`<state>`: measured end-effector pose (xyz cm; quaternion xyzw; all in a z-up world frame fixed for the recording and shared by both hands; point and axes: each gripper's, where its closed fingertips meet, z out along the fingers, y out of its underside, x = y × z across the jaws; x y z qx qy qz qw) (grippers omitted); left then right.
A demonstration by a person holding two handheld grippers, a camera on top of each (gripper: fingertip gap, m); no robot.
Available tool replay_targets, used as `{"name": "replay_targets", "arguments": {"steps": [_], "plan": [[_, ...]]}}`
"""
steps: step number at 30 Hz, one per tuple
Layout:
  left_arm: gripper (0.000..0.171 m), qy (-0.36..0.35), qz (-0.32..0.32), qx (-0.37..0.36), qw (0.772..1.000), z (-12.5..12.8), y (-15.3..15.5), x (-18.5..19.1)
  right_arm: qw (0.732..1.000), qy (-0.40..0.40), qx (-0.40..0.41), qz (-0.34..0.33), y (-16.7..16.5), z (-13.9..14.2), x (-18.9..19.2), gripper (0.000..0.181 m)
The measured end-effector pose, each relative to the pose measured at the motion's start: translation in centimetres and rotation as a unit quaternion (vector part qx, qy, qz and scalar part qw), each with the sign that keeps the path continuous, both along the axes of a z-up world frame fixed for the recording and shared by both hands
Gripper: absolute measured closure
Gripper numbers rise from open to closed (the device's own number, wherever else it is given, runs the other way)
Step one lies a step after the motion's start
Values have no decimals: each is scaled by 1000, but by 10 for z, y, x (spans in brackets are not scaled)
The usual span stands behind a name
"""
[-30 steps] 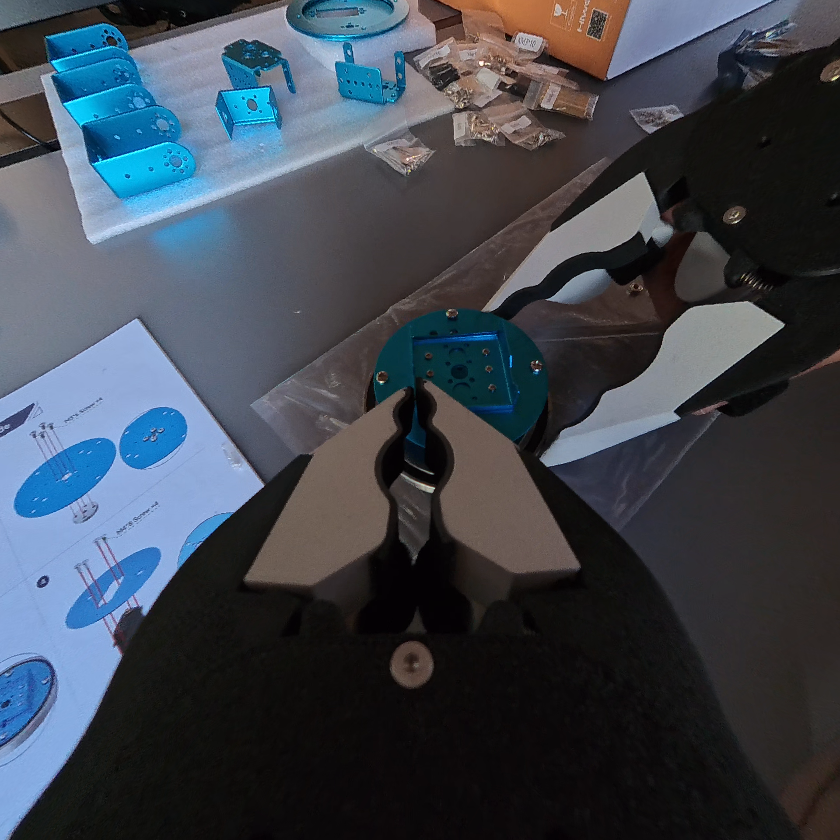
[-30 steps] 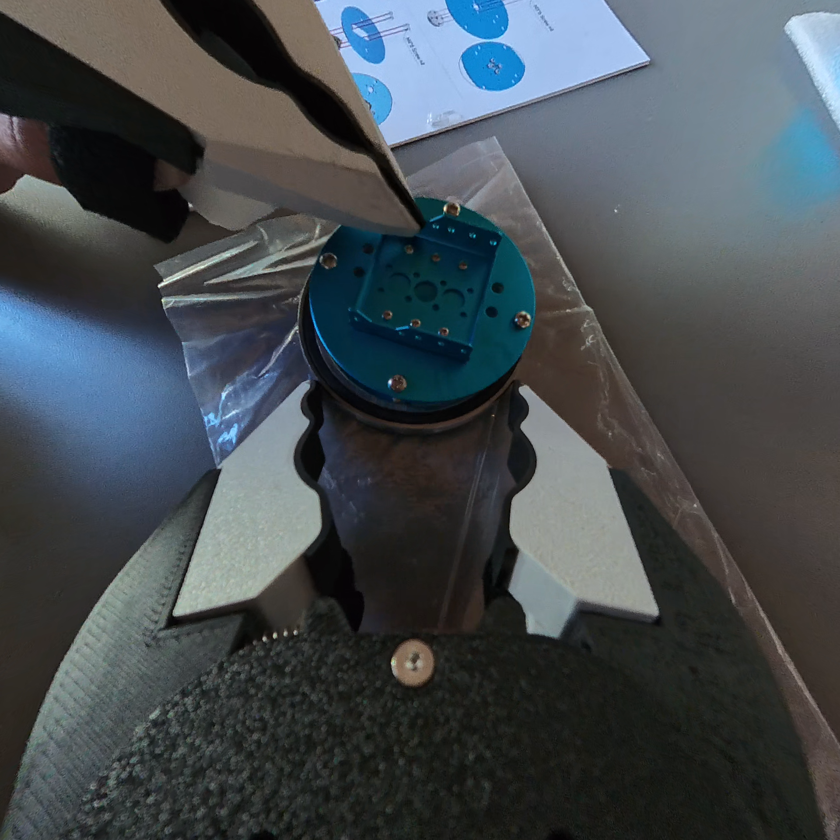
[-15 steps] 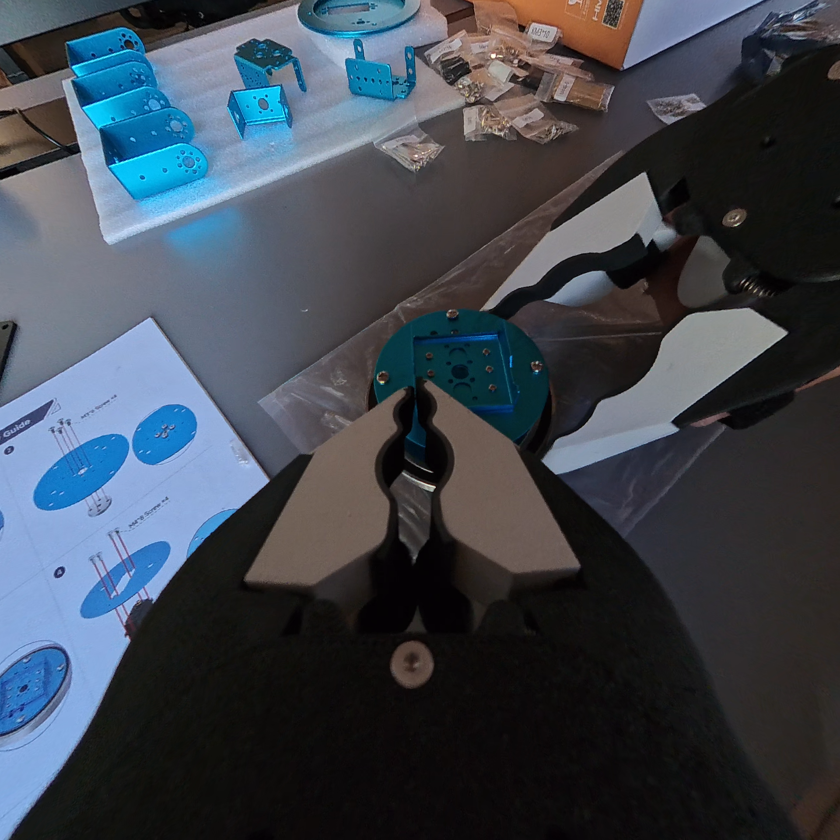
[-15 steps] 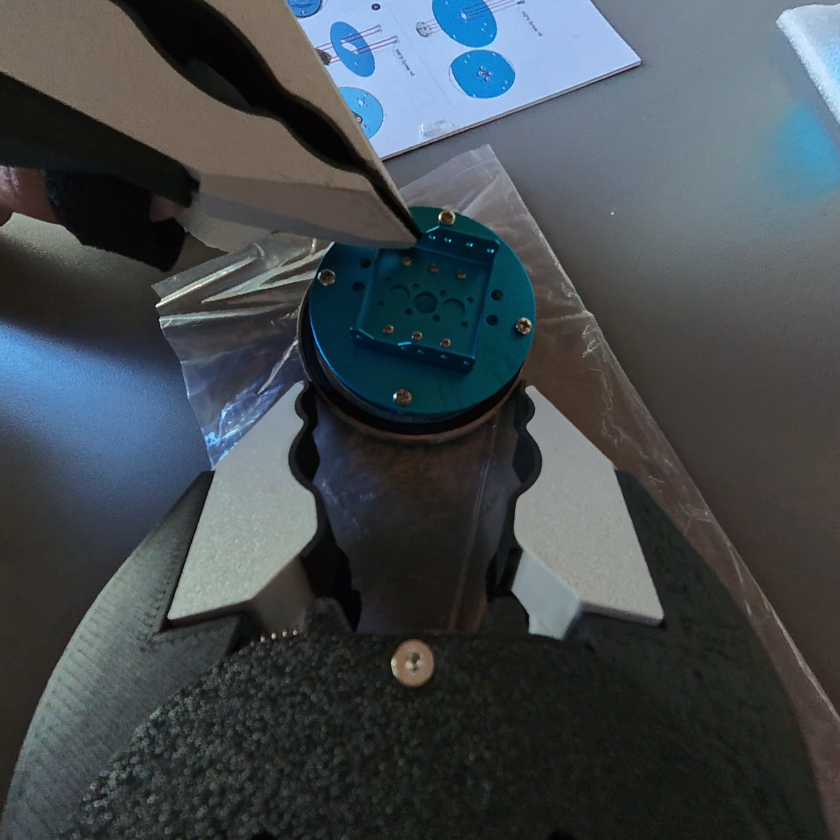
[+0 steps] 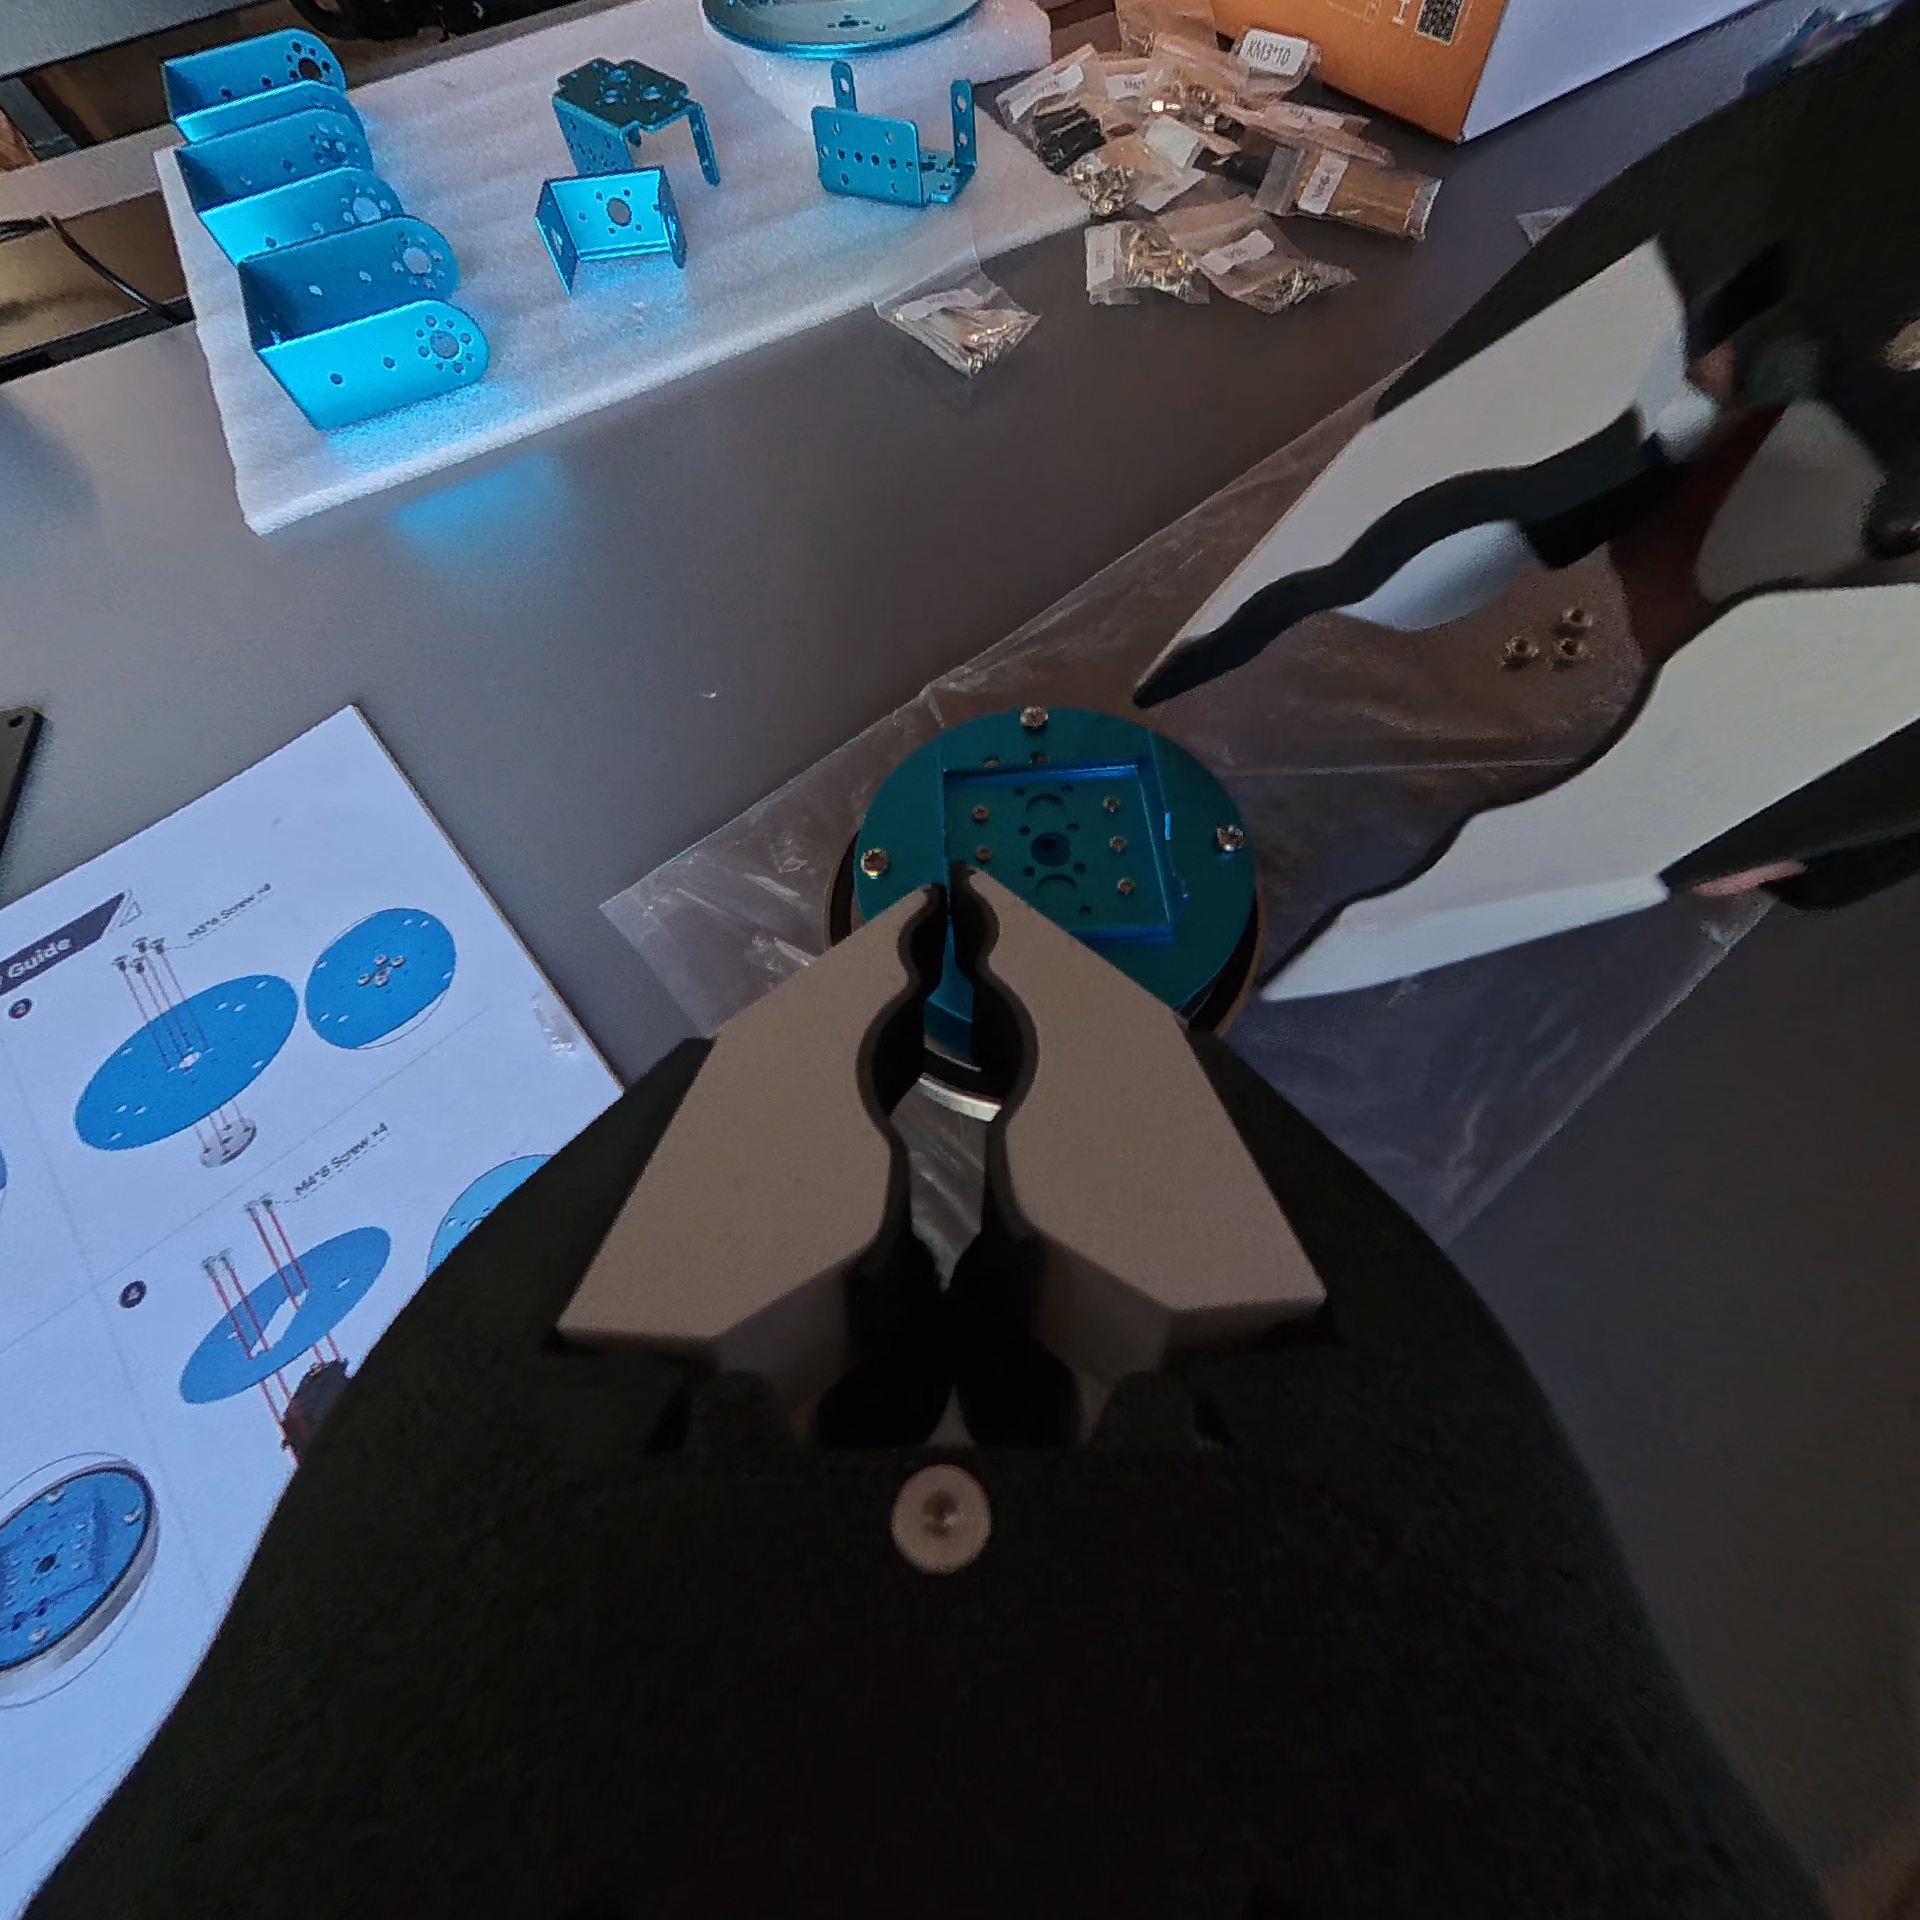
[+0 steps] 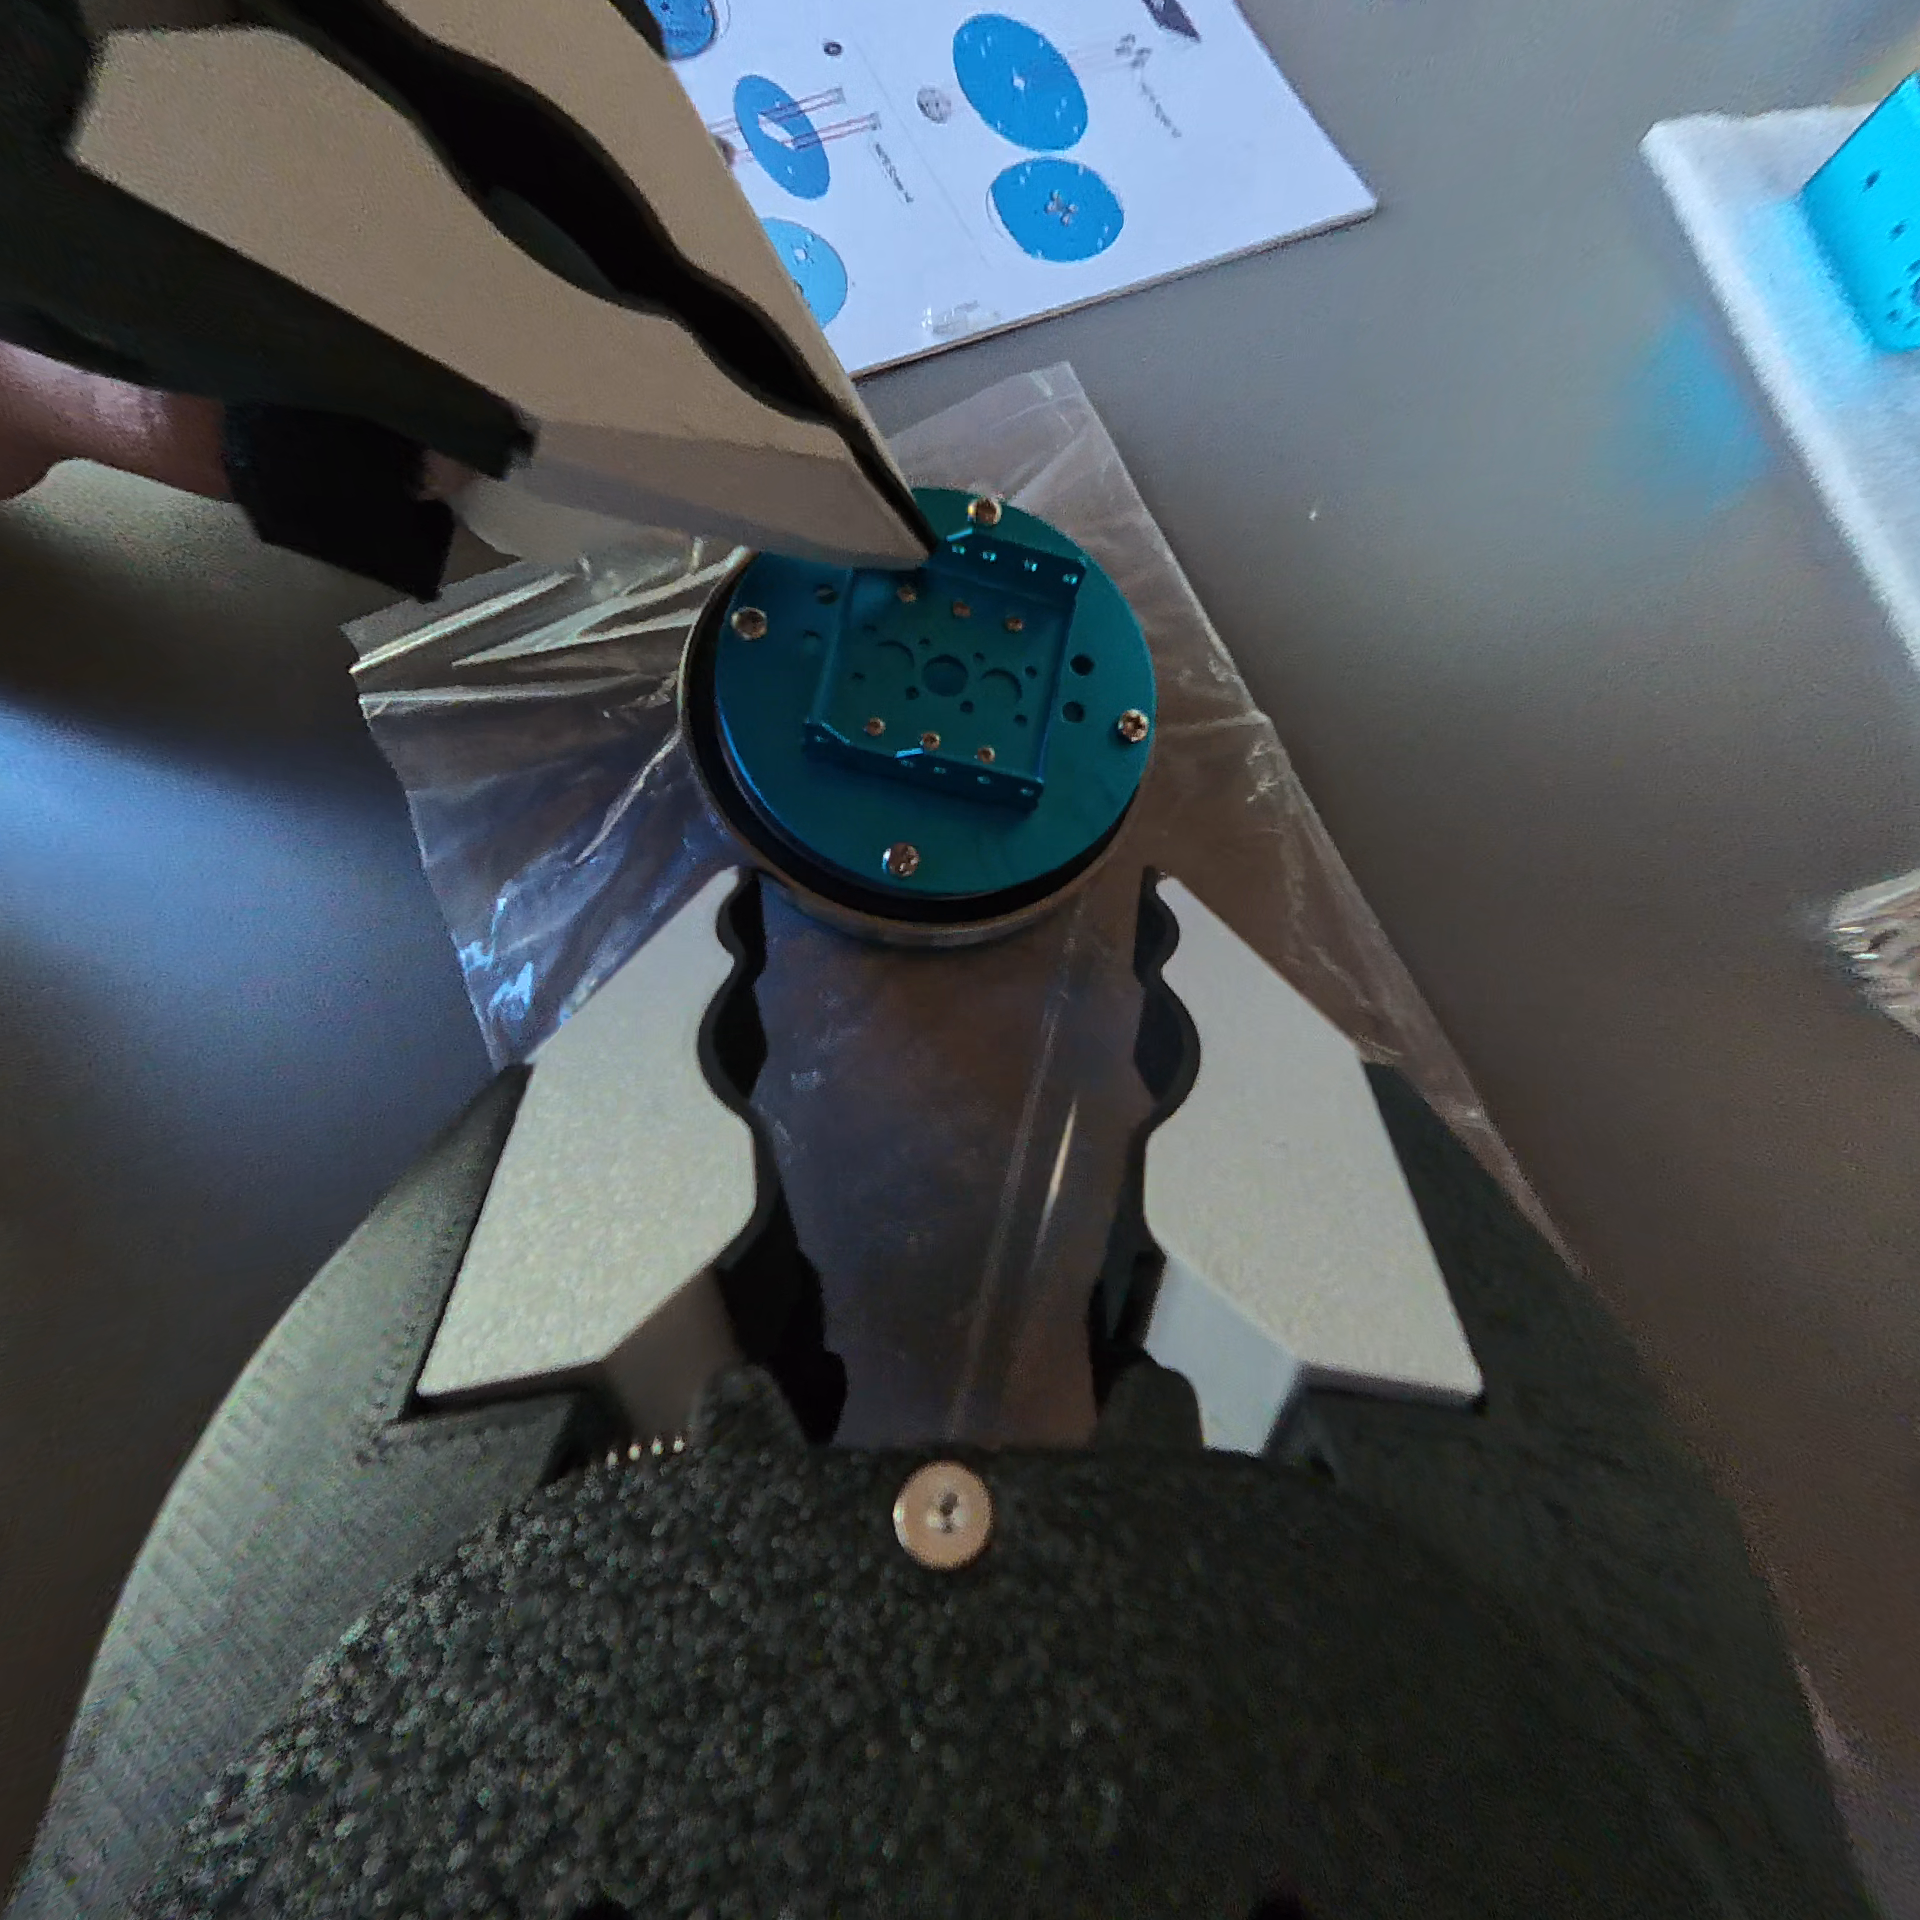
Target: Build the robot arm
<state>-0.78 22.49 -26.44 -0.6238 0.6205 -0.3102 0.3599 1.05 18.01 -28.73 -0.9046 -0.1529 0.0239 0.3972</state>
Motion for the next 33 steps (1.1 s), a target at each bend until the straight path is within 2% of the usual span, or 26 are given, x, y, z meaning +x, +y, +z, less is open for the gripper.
{"name": "replay_targets", "arguments": {"steps": [2,7,8,10,14,16,22,30,33], "plan": [[171,1,0,-3,1000,-1,1,0,999,-26,15,15,-3,9,1,121],[171,4,-3,-5,1000,-1,1,1,991,-101,74,53,-4,22,-7,164],[171,4,-3,-6,1000,-1,1,1,989,-108,81,57,-4,23,-9,168],[171,5,-4,-7,1000,-1,1,1,988,-112,85,69,-4,22,-13,166],[171,7,-5,-10,1000,-2,2,1,985,-129,60,101,-9,12,-21,134],[171,7,-5,-11,1000,-1,2,1,980,-154,64,109,-9,10,-24,129],[171,9,-6,-10,1000,-2,1,1,974,-196,56,102,-6,2,-20,129],[171,3,-5,-19,1000,-1,1,1,953,-279,67,99,-6,7,-13,133],[171,4,-6,-18,1000,-1,1,1,957,-263,69,103,-7,9,-17,139]]}}
